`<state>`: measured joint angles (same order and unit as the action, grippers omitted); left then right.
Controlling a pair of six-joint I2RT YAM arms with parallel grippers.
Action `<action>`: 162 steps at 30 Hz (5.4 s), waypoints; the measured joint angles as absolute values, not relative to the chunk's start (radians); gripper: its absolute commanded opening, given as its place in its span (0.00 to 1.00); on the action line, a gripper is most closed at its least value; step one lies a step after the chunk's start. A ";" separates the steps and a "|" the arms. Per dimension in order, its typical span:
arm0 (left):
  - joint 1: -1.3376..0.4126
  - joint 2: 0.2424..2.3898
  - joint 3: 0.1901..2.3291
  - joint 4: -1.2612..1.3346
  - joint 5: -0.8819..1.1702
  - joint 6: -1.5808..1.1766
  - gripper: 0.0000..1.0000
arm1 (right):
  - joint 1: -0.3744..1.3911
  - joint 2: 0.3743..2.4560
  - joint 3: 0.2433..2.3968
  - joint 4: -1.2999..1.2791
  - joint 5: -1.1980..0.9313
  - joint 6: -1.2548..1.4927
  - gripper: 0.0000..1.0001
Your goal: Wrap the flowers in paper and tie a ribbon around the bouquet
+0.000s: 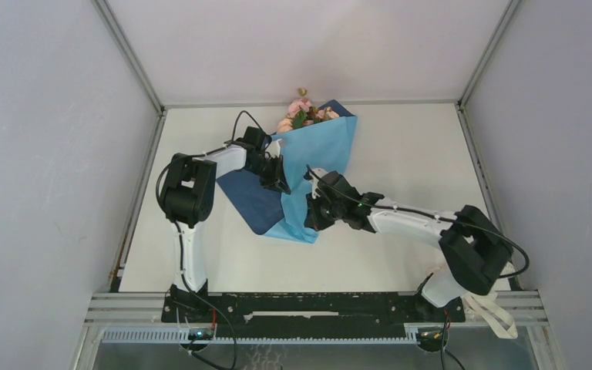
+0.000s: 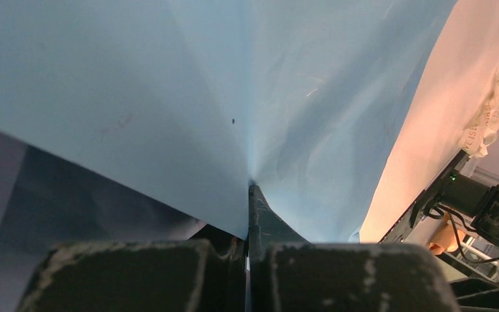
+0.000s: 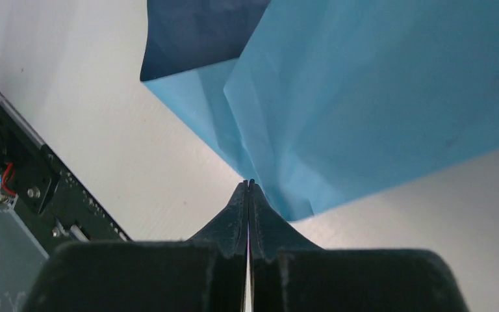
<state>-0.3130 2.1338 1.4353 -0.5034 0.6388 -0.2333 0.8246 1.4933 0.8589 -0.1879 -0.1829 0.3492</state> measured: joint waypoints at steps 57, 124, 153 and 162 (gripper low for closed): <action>0.055 1.903 1.175 -0.370 0.554 -0.507 0.98 | 0.695 2.005 1.166 -0.021 -0.299 0.589 0.00; -0.551 2.152 1.636 -0.572 0.251 -0.146 0.00 | 0.428 1.629 0.783 -0.031 -0.157 0.664 0.24; -0.888 2.098 1.539 -0.510 -0.275 0.302 0.02 | 0.228 1.617 0.730 0.151 -0.473 0.747 0.21; -0.921 2.115 1.537 -0.478 -0.402 0.352 0.04 | 0.134 1.711 1.140 -0.094 -0.516 0.540 0.48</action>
<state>-0.9215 2.1151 1.5368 -0.4782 -0.4019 0.3523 0.1345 1.7107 1.1404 -0.0937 -0.5163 0.5396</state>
